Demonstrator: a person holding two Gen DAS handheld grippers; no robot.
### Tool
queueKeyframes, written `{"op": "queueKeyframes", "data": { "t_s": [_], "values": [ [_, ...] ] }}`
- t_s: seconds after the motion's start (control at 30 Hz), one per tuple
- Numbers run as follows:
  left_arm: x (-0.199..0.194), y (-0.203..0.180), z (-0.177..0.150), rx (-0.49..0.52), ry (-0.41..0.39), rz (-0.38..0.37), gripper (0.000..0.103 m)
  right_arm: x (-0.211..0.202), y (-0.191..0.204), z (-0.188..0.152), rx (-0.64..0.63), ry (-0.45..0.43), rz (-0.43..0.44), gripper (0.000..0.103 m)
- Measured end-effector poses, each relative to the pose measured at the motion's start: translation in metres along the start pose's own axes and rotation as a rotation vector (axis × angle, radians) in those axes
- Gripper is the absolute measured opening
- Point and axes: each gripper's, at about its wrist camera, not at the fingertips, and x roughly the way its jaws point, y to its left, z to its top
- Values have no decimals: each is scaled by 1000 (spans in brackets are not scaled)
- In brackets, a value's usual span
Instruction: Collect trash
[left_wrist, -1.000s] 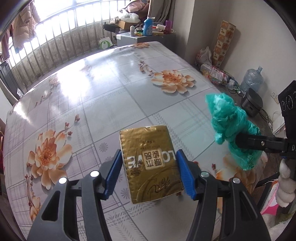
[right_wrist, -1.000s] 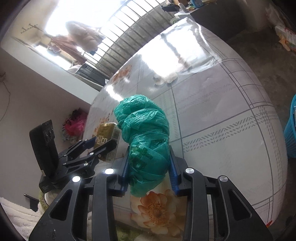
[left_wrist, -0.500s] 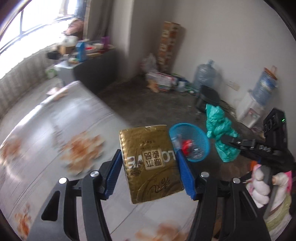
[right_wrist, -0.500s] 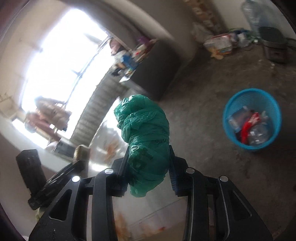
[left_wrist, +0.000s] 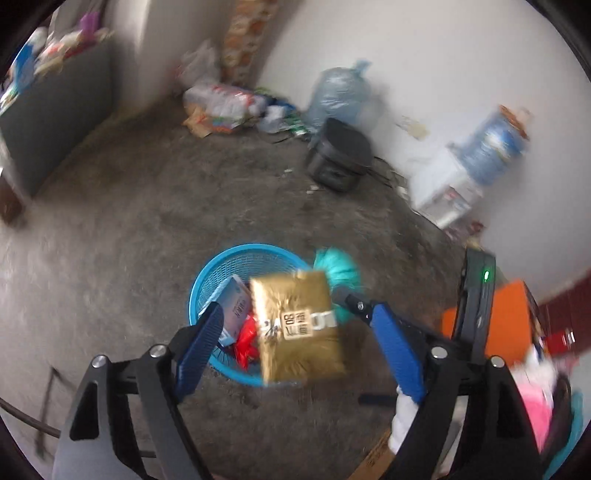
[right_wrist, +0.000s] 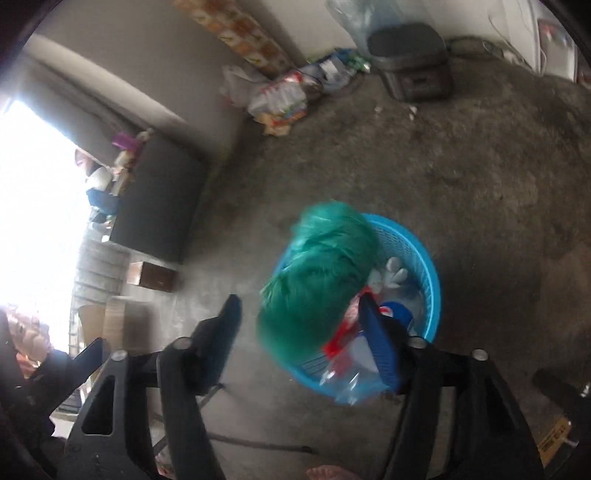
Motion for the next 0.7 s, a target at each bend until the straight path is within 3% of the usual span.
{"op": "queueKeyframes", "data": {
  "t_s": [0.07,0.17,0.3,0.4,0.47,0.53,0.57,0.6,0.7],
  "values": [
    [12,4,-1,-40,3,38,81,5,-16,-3,29,-1,-48,64],
    [2,10,-9,-48,-2,7,81,-9,-28,-17,45,-22,-9,64],
    [-42,10,-22,32,-59,-1,81,-36,-25,-24,-18,-81,-28,64],
    [-91,7,-33,68,-135,-37,81,-73,3,-34,-110,-170,-13,64],
    [-130,3,-43,89,-210,-42,81,-98,31,-45,-204,-250,-7,64],
    [-179,-4,-59,108,-315,-24,85,-132,63,-65,-311,-350,18,72],
    [-205,-8,-70,115,-371,11,88,-149,78,-76,-361,-405,34,76],
    [-229,-11,-81,117,-427,58,98,-164,91,-87,-412,-460,50,84],
    [-290,-15,-119,117,-596,164,98,-214,126,-130,-558,-631,143,96]
  ]
}}
